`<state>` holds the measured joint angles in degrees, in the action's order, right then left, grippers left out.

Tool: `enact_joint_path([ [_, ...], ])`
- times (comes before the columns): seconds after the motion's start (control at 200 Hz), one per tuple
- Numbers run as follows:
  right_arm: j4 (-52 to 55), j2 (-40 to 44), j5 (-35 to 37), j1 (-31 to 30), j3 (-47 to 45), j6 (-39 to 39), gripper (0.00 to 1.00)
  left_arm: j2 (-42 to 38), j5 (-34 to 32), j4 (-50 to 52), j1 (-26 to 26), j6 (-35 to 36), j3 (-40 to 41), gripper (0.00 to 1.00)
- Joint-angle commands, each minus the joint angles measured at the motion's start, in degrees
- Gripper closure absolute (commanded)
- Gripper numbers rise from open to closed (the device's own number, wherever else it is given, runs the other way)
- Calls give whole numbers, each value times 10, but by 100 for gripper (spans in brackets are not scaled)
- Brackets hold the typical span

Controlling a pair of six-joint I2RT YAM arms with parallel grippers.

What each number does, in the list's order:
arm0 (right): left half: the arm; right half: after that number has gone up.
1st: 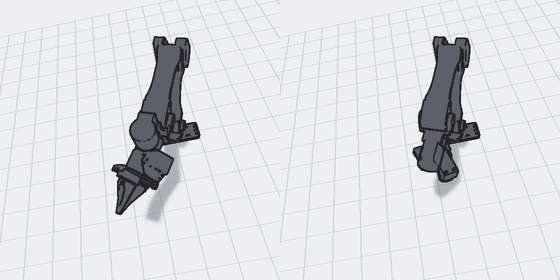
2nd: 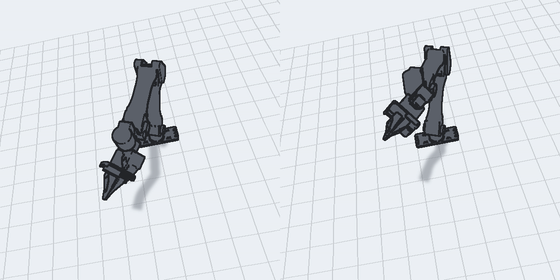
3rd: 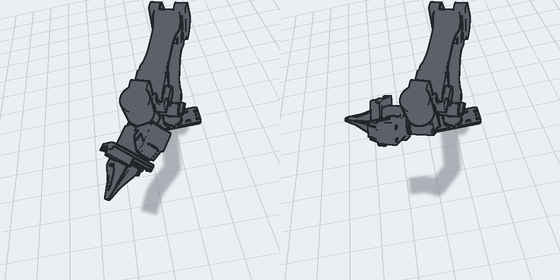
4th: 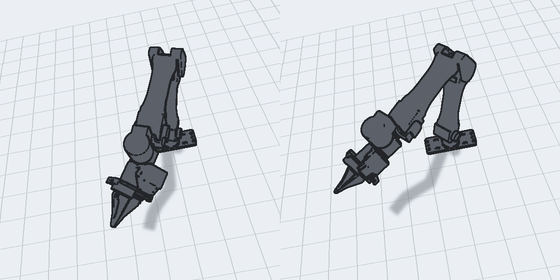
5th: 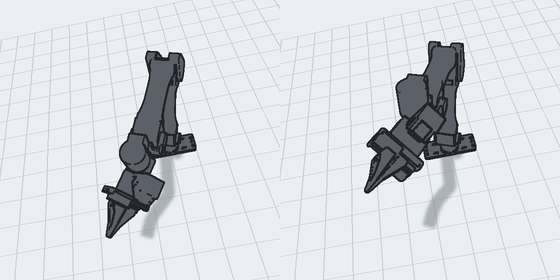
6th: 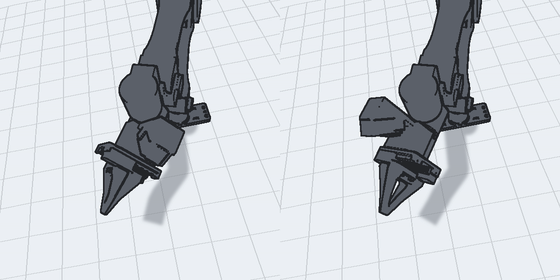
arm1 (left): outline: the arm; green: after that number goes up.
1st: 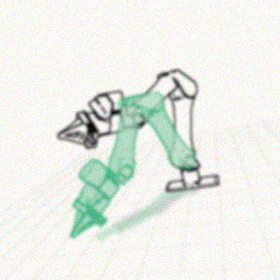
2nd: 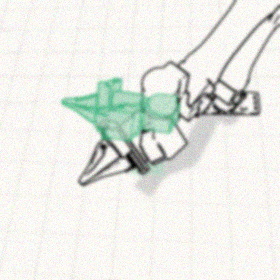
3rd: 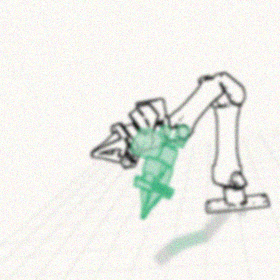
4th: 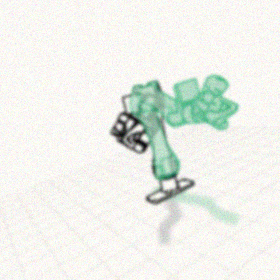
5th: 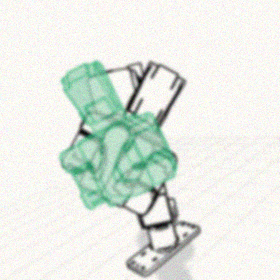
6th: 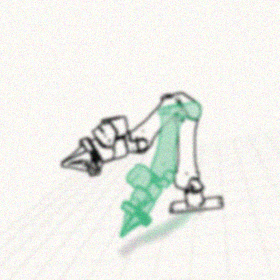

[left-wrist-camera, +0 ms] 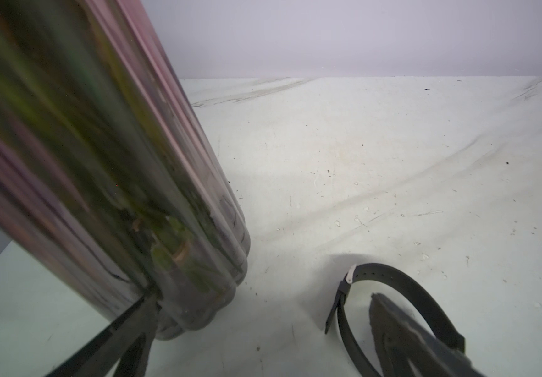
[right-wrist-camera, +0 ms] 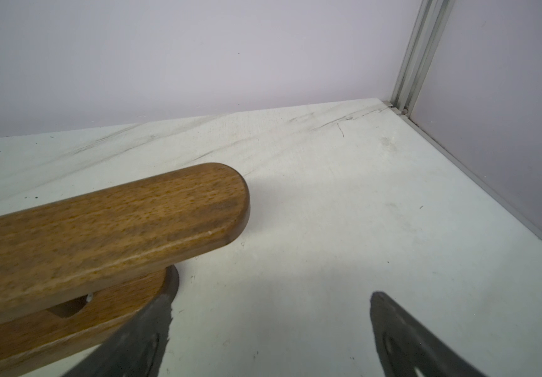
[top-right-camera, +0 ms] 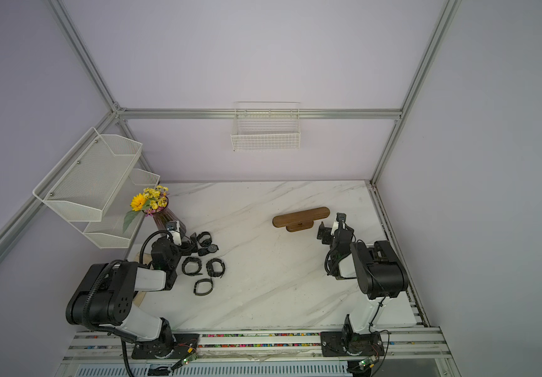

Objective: Place watch on stand
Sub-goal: Move the stand to the center of the board.

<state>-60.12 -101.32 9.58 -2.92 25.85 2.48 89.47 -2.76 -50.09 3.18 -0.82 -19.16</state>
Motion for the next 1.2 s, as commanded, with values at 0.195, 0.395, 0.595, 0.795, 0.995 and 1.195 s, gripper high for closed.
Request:
enact_joint_path([
  [0.195, -29, -7, 4, -2, 7, -7, 3, 2, -3, -32, -3, 2, -27, 0],
  [0.395, -47, 9, -14, -2, -8, -17, 3, -23, 15, -39, -7, 14, -13, 0],
  [0.595, 49, 141, -41, -5, -16, -24, 3, -144, -85, 28, -71, 40, 5, 0],
  [0.795, 212, 295, -67, -7, 21, 20, 3, -263, -251, 157, -177, 26, -37, 0],
  [0.995, 428, 333, 32, -7, 133, 200, 3, -328, -312, 409, -202, -223, -144, 0],
  [1.195, 511, 266, -13, 18, 214, 245, 3, -323, -180, 394, -196, -315, -160, 0],
])
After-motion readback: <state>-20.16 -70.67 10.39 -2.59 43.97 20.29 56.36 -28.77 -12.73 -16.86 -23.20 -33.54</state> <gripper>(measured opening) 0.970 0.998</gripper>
